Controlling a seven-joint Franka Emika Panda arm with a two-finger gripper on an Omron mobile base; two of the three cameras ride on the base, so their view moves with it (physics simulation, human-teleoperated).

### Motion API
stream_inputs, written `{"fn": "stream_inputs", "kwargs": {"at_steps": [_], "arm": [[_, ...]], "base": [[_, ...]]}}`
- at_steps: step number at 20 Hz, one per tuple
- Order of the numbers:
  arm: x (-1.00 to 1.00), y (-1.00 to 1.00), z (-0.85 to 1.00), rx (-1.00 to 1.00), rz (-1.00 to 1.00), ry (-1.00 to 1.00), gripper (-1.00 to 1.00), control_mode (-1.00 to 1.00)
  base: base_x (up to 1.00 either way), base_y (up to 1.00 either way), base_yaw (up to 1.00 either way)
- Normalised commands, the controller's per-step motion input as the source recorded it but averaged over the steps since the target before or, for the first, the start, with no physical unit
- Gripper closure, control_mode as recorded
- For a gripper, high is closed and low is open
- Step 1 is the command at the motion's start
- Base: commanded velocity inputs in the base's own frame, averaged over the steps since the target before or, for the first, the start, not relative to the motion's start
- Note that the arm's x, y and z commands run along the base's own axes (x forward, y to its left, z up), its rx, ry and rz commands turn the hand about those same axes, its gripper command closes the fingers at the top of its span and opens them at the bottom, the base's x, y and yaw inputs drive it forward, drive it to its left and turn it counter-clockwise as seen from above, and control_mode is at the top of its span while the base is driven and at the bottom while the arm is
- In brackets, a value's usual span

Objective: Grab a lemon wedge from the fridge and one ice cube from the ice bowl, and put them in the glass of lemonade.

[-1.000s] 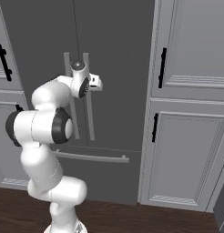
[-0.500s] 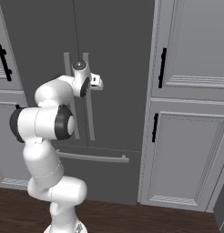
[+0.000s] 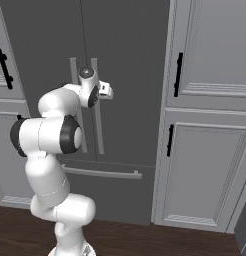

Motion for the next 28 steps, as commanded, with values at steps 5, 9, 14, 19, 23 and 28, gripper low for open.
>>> {"fn": "stream_inputs", "kwargs": {"at_steps": [5, 9, 14, 19, 23, 28], "arm": [[0.10, 0.07, 0.00, -0.01, 0.00, 0.05, 1.00, -1.00], [0.06, 0.00, 0.00, -0.01, 0.00, 0.00, 1.00, -1.00], [0.01, -0.08, 0.04, -0.01, 0.00, 0.00, 1.00, -1.00], [-0.10, -0.51, 0.09, 0.01, -0.02, 0.00, 1.00, -1.00], [-0.48, -0.85, 0.01, 0.07, -0.06, 0.00, 1.00, -1.00], [-0.69, -0.95, 0.06, 0.13, -0.06, 0.00, 1.00, -1.00]], "base": [[0.00, 0.00, 0.00], [0.00, 0.00, 0.00], [0.00, 0.00, 0.00], [0.00, 0.00, 0.00], [0.00, 0.00, 0.00], [0.00, 0.00, 0.00]]}}
